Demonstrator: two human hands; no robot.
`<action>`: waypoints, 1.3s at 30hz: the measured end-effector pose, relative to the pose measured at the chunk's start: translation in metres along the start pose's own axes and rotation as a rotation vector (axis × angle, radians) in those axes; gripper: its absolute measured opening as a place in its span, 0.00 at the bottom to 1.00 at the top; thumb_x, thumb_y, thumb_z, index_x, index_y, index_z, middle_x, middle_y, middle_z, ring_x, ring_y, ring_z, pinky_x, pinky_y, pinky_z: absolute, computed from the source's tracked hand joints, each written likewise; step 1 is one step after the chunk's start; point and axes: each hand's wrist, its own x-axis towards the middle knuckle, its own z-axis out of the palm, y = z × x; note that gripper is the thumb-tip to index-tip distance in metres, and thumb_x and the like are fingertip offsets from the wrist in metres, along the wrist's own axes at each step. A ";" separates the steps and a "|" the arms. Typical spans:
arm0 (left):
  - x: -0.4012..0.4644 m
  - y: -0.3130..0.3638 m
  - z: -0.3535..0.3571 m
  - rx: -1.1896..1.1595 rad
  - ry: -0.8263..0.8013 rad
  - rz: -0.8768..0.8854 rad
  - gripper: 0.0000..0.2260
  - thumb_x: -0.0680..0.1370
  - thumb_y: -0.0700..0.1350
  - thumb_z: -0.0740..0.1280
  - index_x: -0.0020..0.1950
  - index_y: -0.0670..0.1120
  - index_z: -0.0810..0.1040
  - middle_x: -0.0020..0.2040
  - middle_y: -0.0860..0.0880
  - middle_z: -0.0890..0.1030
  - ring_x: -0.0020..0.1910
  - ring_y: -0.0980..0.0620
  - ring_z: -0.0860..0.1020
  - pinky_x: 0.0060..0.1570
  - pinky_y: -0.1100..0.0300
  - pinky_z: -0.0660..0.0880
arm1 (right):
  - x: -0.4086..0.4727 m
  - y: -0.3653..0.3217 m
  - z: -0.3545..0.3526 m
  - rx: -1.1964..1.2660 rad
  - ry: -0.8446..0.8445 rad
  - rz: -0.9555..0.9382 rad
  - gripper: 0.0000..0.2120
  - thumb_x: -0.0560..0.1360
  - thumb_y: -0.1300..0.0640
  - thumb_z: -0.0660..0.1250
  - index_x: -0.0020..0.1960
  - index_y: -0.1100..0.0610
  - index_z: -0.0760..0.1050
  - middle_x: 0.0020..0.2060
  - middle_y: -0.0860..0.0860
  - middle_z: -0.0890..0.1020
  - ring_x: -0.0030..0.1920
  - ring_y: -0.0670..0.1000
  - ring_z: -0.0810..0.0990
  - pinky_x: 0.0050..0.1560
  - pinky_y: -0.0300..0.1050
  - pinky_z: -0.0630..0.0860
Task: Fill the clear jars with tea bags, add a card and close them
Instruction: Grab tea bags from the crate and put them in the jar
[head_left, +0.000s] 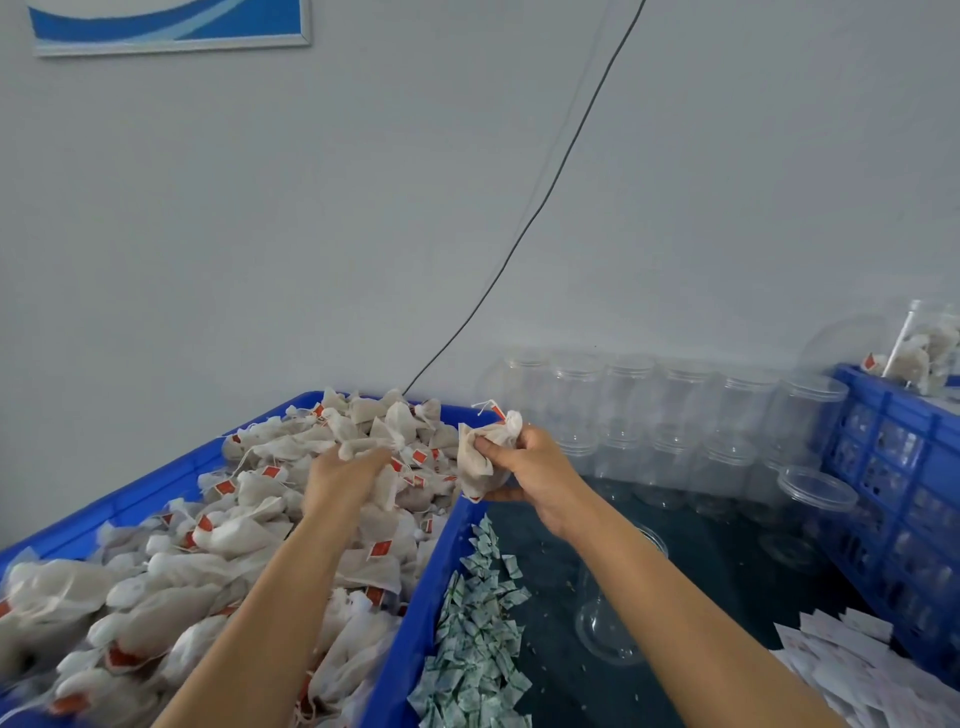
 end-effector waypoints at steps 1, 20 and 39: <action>0.000 0.002 -0.004 0.292 -0.008 0.154 0.19 0.74 0.50 0.70 0.61 0.45 0.75 0.46 0.46 0.80 0.45 0.45 0.80 0.43 0.53 0.76 | 0.000 0.000 -0.002 0.000 -0.004 0.001 0.06 0.76 0.57 0.69 0.51 0.54 0.74 0.53 0.54 0.81 0.52 0.53 0.81 0.38 0.45 0.83; 0.007 -0.010 -0.039 0.624 -0.049 0.503 0.10 0.74 0.49 0.70 0.54 0.50 0.78 0.50 0.53 0.79 0.46 0.52 0.76 0.37 0.60 0.69 | 0.004 0.022 0.037 -0.087 -0.132 0.007 0.17 0.77 0.56 0.69 0.63 0.59 0.73 0.57 0.55 0.80 0.52 0.52 0.81 0.44 0.47 0.83; -0.066 0.031 0.095 -1.278 -0.403 -0.680 0.15 0.79 0.53 0.62 0.38 0.44 0.73 0.32 0.48 0.76 0.35 0.50 0.72 0.39 0.59 0.74 | -0.014 -0.021 -0.041 0.073 -0.031 -0.099 0.08 0.77 0.61 0.66 0.56 0.60 0.76 0.47 0.54 0.83 0.47 0.54 0.82 0.45 0.50 0.81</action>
